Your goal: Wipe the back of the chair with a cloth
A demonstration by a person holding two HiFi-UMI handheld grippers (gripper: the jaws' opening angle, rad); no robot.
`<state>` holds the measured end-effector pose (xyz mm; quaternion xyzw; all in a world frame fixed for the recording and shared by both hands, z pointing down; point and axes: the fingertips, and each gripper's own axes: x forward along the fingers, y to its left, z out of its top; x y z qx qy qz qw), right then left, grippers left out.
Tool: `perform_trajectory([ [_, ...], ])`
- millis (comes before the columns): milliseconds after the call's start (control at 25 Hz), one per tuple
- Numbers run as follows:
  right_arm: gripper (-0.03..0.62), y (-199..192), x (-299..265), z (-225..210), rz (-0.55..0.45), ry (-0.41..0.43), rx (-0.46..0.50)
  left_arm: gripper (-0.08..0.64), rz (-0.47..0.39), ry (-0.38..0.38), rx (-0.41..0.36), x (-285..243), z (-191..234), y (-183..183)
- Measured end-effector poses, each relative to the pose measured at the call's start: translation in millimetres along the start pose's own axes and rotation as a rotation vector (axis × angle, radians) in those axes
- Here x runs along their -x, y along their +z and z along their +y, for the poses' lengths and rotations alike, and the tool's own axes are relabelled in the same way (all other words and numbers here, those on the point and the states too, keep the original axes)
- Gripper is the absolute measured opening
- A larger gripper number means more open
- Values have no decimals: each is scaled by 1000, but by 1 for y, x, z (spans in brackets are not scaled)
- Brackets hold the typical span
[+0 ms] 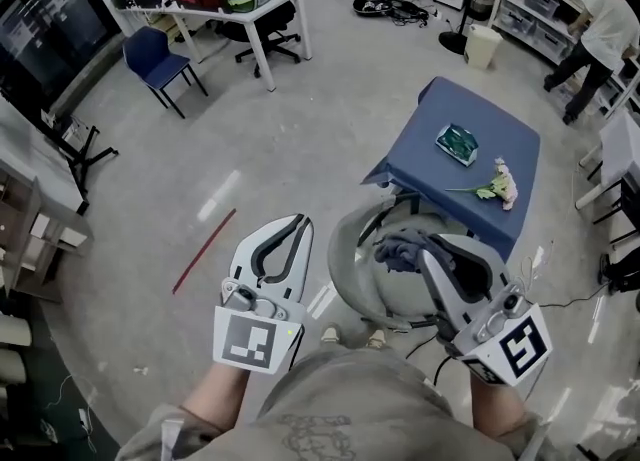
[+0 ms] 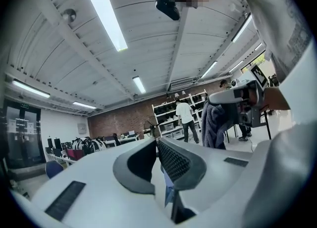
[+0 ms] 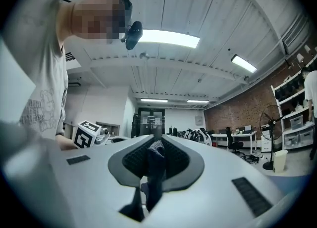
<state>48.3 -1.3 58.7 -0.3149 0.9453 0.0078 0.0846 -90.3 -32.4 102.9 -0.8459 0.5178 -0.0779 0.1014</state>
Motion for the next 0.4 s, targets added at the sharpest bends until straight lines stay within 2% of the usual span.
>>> perform_trajectory([
  [200,63,-26,-3,-4,46,21,21,32,30,-15,99,-1,-8,-23],
  [280,63,-40,-4,-6,71,20,33,32,35,-8,84,-2,-9,-29],
  [400,63,-57,-8,-13,90,-8,18,32,36,-7,16,-3,-13,-38],
])
